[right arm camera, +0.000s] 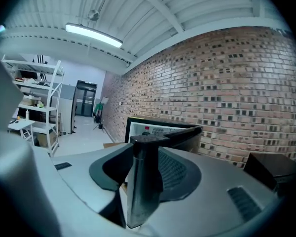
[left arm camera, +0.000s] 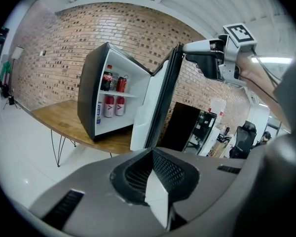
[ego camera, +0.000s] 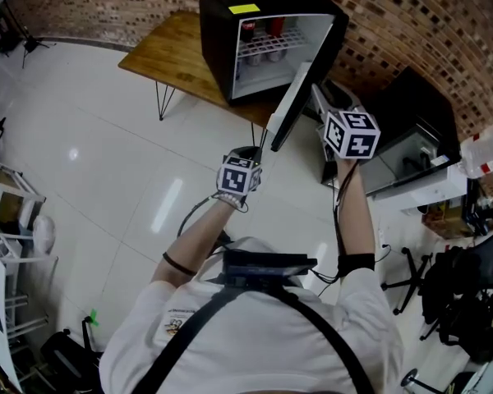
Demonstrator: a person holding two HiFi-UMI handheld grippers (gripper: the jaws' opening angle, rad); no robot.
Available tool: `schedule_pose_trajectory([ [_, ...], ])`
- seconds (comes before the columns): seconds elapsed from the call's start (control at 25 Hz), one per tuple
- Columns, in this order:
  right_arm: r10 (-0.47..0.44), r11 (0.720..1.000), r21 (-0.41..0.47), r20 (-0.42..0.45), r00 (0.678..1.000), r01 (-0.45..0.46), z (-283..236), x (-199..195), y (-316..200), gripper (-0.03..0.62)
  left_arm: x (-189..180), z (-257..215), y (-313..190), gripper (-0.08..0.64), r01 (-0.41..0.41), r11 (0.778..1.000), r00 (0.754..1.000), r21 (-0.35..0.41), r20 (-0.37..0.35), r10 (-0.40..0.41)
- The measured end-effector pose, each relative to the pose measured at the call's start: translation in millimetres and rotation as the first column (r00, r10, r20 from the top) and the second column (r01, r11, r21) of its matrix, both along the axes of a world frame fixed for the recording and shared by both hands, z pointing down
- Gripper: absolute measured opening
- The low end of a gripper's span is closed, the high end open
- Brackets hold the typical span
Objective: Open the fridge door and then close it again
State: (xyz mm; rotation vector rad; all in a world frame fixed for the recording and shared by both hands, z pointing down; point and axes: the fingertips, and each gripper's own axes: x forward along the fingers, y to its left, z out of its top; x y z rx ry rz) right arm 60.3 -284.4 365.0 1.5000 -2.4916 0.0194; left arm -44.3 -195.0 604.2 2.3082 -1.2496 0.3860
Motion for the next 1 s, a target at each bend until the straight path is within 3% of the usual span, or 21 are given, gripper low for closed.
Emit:
schedule_pose_trajectory([
  [0.24,0.004,1.000,0.014,-0.031,1.000,-0.003,1,41,21,0.097,31,-5,11,0.002,-0.023,1.000,1.000,0.014,0.008,0.023],
  [0.56,0.066,0.998,0.011,-0.037,0.997,-0.066,1,114,39,0.060,68,-8,22,0.002,-0.060,0.998,0.998,0.021,0.023,0.059],
  [1.0,0.159,0.987,0.014,-0.038,0.987,-0.158,1,213,39,0.057,94,-13,19,0.002,-0.072,0.997,0.996,0.039,0.052,0.070],
])
